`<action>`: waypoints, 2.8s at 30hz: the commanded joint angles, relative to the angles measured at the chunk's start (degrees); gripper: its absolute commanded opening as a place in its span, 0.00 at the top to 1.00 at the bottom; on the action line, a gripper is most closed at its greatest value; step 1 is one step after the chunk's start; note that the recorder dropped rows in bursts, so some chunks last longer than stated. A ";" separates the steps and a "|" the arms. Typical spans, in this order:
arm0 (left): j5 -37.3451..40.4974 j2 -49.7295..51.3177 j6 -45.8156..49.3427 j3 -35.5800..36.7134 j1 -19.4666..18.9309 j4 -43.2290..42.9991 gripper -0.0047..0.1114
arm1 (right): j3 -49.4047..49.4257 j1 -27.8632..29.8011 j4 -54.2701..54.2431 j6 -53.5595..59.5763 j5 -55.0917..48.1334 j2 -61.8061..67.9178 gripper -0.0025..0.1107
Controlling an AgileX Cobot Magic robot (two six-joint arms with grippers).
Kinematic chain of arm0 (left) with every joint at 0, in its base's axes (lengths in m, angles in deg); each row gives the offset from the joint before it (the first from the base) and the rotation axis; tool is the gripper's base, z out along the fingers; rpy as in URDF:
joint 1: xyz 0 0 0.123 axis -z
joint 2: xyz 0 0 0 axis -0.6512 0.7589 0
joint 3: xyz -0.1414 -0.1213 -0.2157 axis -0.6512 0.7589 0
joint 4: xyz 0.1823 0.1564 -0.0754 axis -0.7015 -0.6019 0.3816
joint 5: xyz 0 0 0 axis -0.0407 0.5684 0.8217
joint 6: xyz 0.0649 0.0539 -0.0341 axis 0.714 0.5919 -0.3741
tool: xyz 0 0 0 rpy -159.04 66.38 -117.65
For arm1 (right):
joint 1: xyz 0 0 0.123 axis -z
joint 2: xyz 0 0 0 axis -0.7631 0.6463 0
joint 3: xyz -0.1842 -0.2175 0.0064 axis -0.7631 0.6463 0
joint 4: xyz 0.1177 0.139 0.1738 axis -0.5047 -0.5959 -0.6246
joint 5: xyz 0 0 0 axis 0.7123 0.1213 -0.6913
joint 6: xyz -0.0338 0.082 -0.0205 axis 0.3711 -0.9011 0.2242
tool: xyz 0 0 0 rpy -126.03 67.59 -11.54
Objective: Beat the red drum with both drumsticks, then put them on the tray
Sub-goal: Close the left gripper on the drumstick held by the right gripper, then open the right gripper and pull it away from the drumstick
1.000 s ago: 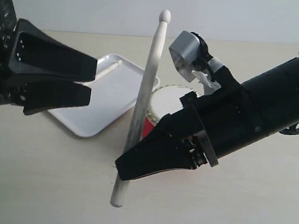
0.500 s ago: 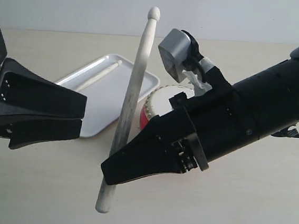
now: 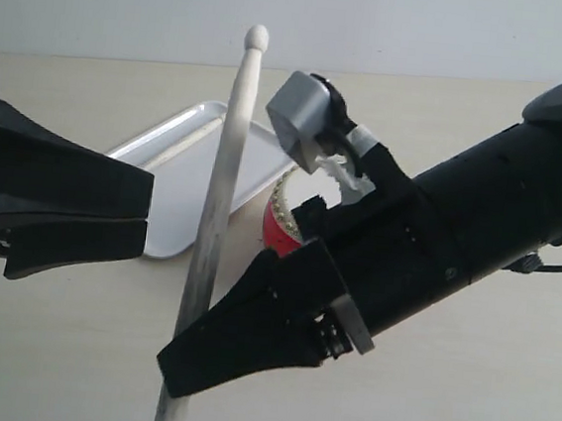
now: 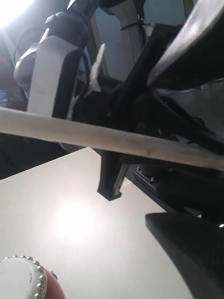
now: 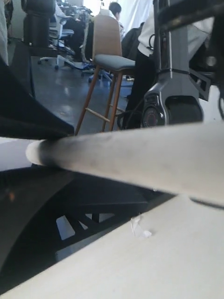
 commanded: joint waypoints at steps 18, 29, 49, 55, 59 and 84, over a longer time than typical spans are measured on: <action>0.31 -0.39 0.56 0.37 7.98 3.17 0.36 | 0.10 -3.07 -6.98 4.04 -0.35 -0.02 0.98; 0.31 0.59 3.81 0.37 7.98 3.17 0.36 | 0.10 -3.07 -7.96 4.63 -0.35 -0.02 0.98; -5.74 0.59 6.91 0.37 7.98 1.40 0.57 | 0.10 -3.07 -8.22 8.06 -0.35 3.27 0.98; -3.91 3.57 6.91 0.37 7.98 1.31 0.46 | 0.10 -3.07 -8.22 8.06 -0.35 3.27 0.98; -2.95 5.81 6.91 0.37 7.98 1.43 0.42 | 0.10 -3.07 -8.49 8.06 -0.35 3.27 0.98; -2.95 6.65 7.67 0.37 7.98 3.17 0.96 | 0.10 -3.07 -8.69 7.29 -0.35 3.27 0.70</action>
